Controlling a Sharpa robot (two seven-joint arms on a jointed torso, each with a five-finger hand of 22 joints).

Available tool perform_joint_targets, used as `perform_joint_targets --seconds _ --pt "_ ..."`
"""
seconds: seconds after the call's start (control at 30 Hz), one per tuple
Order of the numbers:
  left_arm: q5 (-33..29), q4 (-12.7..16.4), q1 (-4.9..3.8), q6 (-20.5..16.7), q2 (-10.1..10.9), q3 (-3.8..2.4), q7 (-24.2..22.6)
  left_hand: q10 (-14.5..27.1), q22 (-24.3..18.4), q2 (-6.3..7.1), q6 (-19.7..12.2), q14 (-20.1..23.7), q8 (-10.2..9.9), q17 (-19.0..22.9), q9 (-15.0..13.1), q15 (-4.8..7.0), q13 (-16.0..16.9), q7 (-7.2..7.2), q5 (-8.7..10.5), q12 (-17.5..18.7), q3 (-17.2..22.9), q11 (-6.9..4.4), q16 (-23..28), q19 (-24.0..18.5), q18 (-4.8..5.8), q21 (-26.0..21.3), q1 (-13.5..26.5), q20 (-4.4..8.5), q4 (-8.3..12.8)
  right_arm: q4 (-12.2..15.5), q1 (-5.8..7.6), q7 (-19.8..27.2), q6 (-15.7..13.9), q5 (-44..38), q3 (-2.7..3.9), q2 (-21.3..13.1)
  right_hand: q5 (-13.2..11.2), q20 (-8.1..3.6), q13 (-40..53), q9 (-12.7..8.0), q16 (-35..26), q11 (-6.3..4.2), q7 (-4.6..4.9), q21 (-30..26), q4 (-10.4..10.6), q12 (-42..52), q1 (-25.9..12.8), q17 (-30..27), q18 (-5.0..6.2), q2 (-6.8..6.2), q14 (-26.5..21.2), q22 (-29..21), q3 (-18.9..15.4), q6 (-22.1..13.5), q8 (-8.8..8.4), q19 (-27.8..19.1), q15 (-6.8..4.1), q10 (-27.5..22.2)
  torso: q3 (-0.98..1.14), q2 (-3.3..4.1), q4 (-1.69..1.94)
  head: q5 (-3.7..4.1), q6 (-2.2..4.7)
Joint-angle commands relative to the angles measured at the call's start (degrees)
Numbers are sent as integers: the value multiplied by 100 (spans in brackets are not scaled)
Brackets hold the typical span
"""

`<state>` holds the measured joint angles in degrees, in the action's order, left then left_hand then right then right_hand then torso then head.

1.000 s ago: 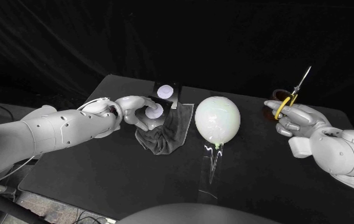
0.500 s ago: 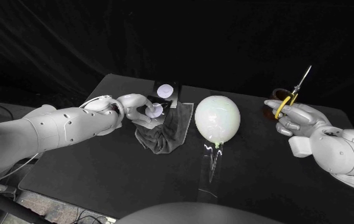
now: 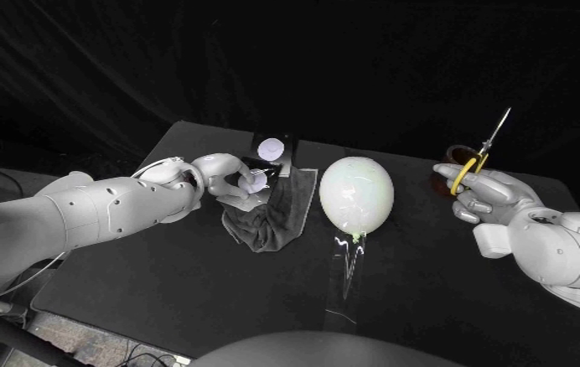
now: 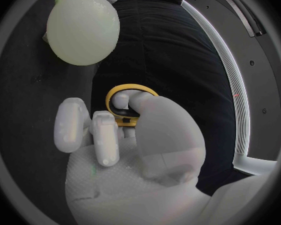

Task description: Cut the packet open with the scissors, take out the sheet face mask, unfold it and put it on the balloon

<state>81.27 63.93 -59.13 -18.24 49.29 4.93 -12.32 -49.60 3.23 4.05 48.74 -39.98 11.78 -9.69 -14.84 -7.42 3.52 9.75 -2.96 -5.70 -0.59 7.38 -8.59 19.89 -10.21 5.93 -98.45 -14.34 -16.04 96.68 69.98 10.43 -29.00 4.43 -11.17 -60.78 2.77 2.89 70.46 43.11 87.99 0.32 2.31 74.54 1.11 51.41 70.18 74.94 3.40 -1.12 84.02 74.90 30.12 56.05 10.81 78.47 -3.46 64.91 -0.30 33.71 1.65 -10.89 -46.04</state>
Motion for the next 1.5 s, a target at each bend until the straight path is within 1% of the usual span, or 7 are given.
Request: perform_joint_targets --seconds 0.03,0.13,0.37,0.7,1.07,1.3,1.5 --pt "121 -37 135 447 12 96 172 -112 -7 40 -5 32 -9 -79 18 -31 10 5 21 70 5 97 25 -4 -25 10 -50 4 0 9 -2 49 95 -77 4 0 17 -12 972 4 28 -58 205 27 -11 2626 -41 1038 85 9 497 181 25 234 39 40 -24 2238 -2 1 2 -6 13" --pt "35 -10 136 298 33 95 61 -24 -19 152 -50 146 -37 -45 33 -14 1 -62 20 156 -56 28 79 -35 -28 -5 31 10 -44 9 -4 52 96 -87 3 -1 17 -12 972 4 28 -58 205 27 -11 2626 -41 1038 85 9 497 181 25 234 39 40 -24 2238 -1 2 0 -9 18" --pt "-453 116 138 -213 124 79 -419 601 -80 850 -275 1023 -160 183 86 -147 -18 -297 11 246 -358 -127 392 -292 10 -113 490 -135 -101 6 -6 56 94 -98 3 -5 17 -12 972 4 28 -58 205 27 -11 2626 -41 1038 85 9 497 181 25 234 39 40 -24 2238 0 6 5 -4 18" --pt "-757 206 137 -479 234 61 -625 1453 -112 1181 -961 1717 -417 358 262 -82 -60 -430 2 288 -513 -177 608 -528 18 -202 381 -199 -117 0 -8 54 89 -122 3 -9 17 -12 972 4 28 -58 205 27 -11 2626 -41 1038 85 9 497 181 25 234 39 40 -24 2238 -5 7 5 12 20" --pt "-509 308 134 -353 313 56 -371 2297 -126 1322 -1547 2242 -591 484 414 62 -109 -461 -7 339 -851 -375 660 -716 11 -268 390 -154 -120 -10 -10 53 86 -130 3 4 17 -12 972 4 28 -58 205 27 -11 2626 -41 1038 85 9 497 181 25 234 39 40 -24 2238 -2 3 0 0 24" --pt "-235 276 127 -82 240 52 -59 3385 -170 1382 -2625 2923 -876 658 729 139 -190 -656 -7 421 -1229 -596 732 -1022 49 -367 463 -143 -123 -15 -11 49 86 -131 3 9 17 -14 970 1 23 -61 203 19 -26 2621 -48 1024 87 9 495 175 33 242 36 36 -27 2241 -10 10 -4 22 33" --pt "-71 262 90 56 156 42 126 3913 -187 1392 -3019 3296 -978 758 843 196 -231 -730 -4 458 -1256 -695 765 -1165 83 -417 527 -131 -126 -17 -11 46 88 -132 3 12 17 -14 970 1 23 -61 203 19 -26 2621 -48 1024 87 9 495 175 33 242 36 36 -27 2241 -3 12 -3 32 28"
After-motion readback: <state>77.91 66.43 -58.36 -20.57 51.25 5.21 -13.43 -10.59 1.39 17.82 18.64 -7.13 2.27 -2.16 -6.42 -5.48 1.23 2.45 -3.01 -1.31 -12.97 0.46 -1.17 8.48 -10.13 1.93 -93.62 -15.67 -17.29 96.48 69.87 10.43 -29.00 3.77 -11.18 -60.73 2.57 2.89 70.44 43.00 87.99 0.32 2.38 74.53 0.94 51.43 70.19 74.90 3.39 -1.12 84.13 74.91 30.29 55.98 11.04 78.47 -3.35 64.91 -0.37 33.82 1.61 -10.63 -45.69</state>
